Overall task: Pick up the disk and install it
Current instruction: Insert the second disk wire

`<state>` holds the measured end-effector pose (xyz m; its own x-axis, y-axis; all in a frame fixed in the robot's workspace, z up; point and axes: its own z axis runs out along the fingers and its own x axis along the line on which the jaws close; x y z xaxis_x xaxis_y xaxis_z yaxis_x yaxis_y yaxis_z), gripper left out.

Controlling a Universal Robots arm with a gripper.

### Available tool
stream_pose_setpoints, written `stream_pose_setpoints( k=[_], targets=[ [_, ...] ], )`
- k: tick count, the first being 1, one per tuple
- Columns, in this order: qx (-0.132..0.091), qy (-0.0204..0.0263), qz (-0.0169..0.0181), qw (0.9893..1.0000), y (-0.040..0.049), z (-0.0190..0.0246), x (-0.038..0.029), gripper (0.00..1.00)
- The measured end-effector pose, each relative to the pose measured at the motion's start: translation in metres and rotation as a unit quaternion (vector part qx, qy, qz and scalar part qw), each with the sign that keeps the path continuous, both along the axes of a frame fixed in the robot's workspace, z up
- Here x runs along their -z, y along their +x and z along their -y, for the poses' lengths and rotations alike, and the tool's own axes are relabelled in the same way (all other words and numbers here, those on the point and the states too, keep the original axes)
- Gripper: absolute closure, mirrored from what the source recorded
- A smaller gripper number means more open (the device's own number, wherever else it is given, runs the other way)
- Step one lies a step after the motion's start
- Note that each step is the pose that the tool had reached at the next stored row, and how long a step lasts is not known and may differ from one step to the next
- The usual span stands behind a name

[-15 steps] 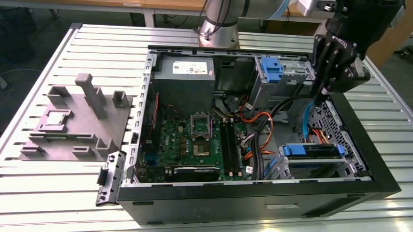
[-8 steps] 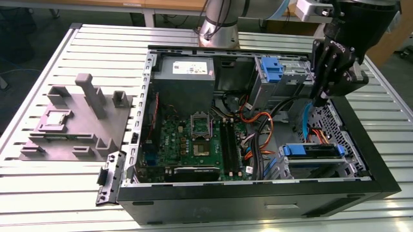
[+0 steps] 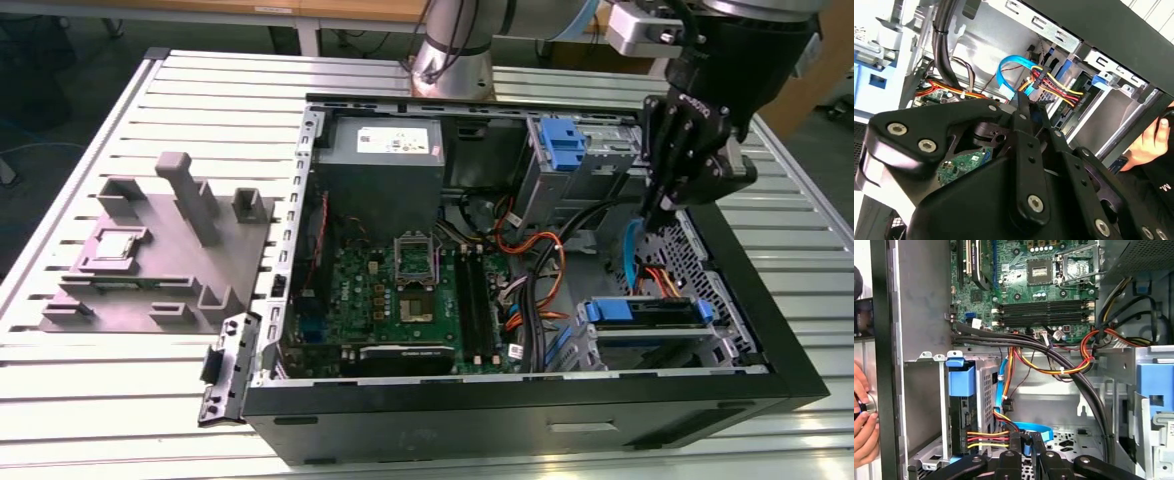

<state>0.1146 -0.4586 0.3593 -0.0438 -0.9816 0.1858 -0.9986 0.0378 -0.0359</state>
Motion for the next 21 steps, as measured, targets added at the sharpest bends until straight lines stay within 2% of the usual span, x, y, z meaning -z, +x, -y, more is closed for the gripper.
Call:
stream_pose_setpoints(
  k=[3,5,9,10,14,15,16,21],
  targets=[
    [0.0,-0.0029,0.0,1.0,0.0,0.0,0.0019,0.79],
    [0.0,-0.0067,0.0001,1.0,0.0,-0.0001,0.0028,0.79],
    [0.0,-0.026,0.0004,0.9997,0.0,0.0,0.0047,0.78],
    [0.0,-0.0306,0.0005,0.9995,0.0,0.0,0.0052,0.72],
    [0.0,-0.0465,0.0006,0.9989,0.0,0.0,0.0069,0.72],
    [0.0,-0.0486,0.0006,0.9988,0.0,0.0,0.0072,0.73],
    [0.0,-0.0504,0.0006,0.9987,0.0,0.0,0.0074,0.79],
    [0.0,-0.0577,0.0006,0.9983,0.0,0.0,0.0076,0.79]
  ],
)
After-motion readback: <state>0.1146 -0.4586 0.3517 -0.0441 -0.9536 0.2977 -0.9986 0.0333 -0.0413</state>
